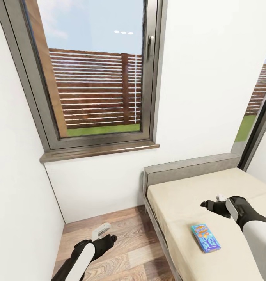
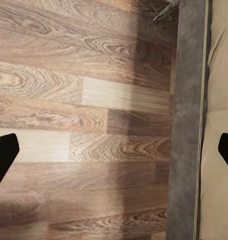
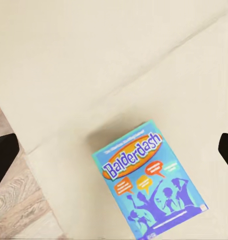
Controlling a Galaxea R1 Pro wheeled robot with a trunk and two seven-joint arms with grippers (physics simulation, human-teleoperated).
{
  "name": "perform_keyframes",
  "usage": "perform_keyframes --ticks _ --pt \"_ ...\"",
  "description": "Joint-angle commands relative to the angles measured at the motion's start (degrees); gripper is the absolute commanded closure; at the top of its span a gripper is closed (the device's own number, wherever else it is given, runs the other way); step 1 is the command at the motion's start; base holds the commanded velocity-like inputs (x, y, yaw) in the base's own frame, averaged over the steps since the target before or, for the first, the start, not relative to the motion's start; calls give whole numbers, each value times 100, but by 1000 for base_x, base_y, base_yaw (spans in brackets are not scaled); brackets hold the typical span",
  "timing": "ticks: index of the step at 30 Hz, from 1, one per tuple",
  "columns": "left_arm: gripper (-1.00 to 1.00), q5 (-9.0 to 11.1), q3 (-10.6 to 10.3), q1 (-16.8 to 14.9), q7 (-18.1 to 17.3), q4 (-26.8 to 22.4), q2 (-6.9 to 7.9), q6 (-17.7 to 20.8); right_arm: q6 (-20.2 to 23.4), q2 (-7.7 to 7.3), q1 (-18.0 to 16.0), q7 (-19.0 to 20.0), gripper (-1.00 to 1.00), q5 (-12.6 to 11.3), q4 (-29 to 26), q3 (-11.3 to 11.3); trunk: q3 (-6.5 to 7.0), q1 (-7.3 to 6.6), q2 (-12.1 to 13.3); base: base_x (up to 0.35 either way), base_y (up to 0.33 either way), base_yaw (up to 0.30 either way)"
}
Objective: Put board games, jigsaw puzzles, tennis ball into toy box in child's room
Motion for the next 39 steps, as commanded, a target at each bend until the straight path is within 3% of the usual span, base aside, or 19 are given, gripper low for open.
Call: perform_keyframes --ticks 1,3,8,11,15,24,28,30,32,39 --pt "-100 52 -14 -2 55 -5 14 3 39 1 8 4 -100 -23 -9 -26 -6 0 -3 0 0 0" --pt "-100 23 -44 4 49 19 42 2 66 -7 44 -32 -100 -16 -12 -36 -6 0 -3 -10 4 0" --pt "-100 69 -326 -28 94 -45 -85 -21 425 -353 30 -58 -100 -27 45 -57 -6 0 -3 -16 9 0" --pt "-100 95 -275 -39 132 -176 -116 -40 586 -432 16 -69 -100 -34 57 -60 -6 0 -3 -5 3 0" --pt "-100 101 -239 -34 158 -393 -136 -42 689 -487 4 -187 -100 -43 65 -62 -6 0 -3 -2 1 0" --pt "-100 41 -188 -34 208 -390 -135 -46 806 -476 5 -276 -100 -56 40 -56 -168 197 -364 0 0 0" --pt "-100 25 -214 -45 217 -363 -137 -27 835 -481 6 -130 -100 -55 27 -54 -239 285 -525 0 0 0" --pt "-100 19 -236 -57 223 -335 -140 -18 1098 -520 7 320 -100 -43 13 -53 -275 329 -605 0 0 0" --pt "-100 18 -239 -60 218 -329 -140 -17 1241 -536 7 525 -100 -30 -3 -50 -311 373 -685 0 0 0" --pt "-100 17 -250 -65 182 -320 -140 -19 1473 -690 7 948 -100 -38 -60 -53 -437 527 -966 0 0 0"
